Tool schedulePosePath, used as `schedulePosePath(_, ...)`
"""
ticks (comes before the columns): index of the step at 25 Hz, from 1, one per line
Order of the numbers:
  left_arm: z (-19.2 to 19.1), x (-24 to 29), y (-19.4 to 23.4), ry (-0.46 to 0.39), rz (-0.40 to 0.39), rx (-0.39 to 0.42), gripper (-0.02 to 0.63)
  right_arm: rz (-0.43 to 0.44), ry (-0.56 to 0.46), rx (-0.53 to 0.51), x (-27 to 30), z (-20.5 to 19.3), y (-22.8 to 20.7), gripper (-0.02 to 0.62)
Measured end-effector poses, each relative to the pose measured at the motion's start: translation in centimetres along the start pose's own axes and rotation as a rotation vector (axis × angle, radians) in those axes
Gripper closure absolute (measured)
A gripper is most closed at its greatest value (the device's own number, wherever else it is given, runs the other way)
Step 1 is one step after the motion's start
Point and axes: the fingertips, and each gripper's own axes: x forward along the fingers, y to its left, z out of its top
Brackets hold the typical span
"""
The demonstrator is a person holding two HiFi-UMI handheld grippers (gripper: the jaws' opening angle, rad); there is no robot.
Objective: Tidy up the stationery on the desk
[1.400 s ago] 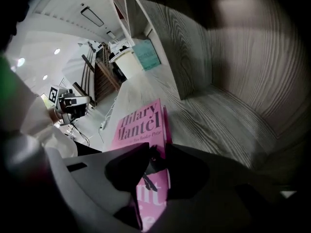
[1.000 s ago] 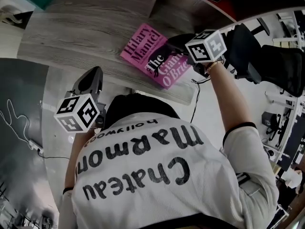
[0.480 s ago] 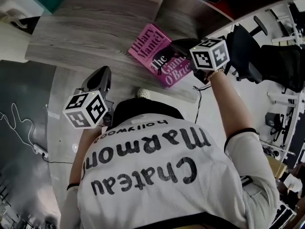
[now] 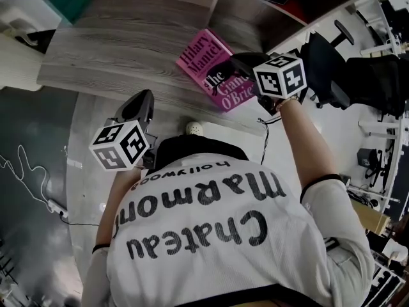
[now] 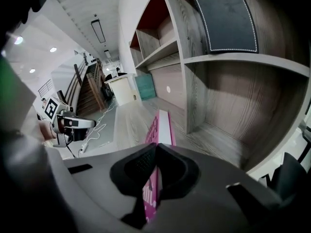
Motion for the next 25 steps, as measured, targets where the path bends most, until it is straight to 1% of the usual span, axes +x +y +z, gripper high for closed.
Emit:
schedulePosePath(6,0.0,-0.1,-0.2,-0.006,-0.017,0.002,0.589,-0.034,-0.057,0.003,-1.0,0.9,0.4,0.575)
schedulePosePath(10,0.3,0.1,-0.4,-0.017,-0.035,-0.010,0.589,-0.031,-0.103,0.006,-1.8,2.2,0.9,0.575)
schedulePosePath(13,0.7,0.1,-0.5,-0.026,-0.055,-0.038,0.589,-0.022,-0.162,0.001,-3.0,3.8,1.8,0.575)
schedulePosePath(16,1.5,0.0,-0.8,-0.040,-0.107,-0.081,0.589,-0.005,-0.240,-0.006,-4.1,5.9,3.0,0.575)
schedulePosePath(21,3.7,0.1,-1.3,-0.041,-0.227,-0.170,0.583,0.033,-0.357,-0.031,-6.4,10.2,5.5,0.575)
schedulePosePath(22,4.2,0.3,-1.5,-0.040,-0.256,-0.183,0.541,0.041,-0.381,-0.033,-6.9,11.0,5.9,0.575)
schedulePosePath(23,4.7,0.5,-1.7,-0.038,-0.287,-0.194,0.468,0.048,-0.404,-0.037,-7.4,11.8,6.2,0.575)
schedulePosePath(24,5.0,0.7,-2.1,-0.038,-0.322,-0.205,0.422,0.056,-0.429,-0.041,-7.9,12.4,6.6,0.575)
schedulePosePath(25,5.1,0.9,-2.4,-0.039,-0.361,-0.220,0.401,0.064,-0.453,-0.045,-8.5,12.8,7.0,0.575)
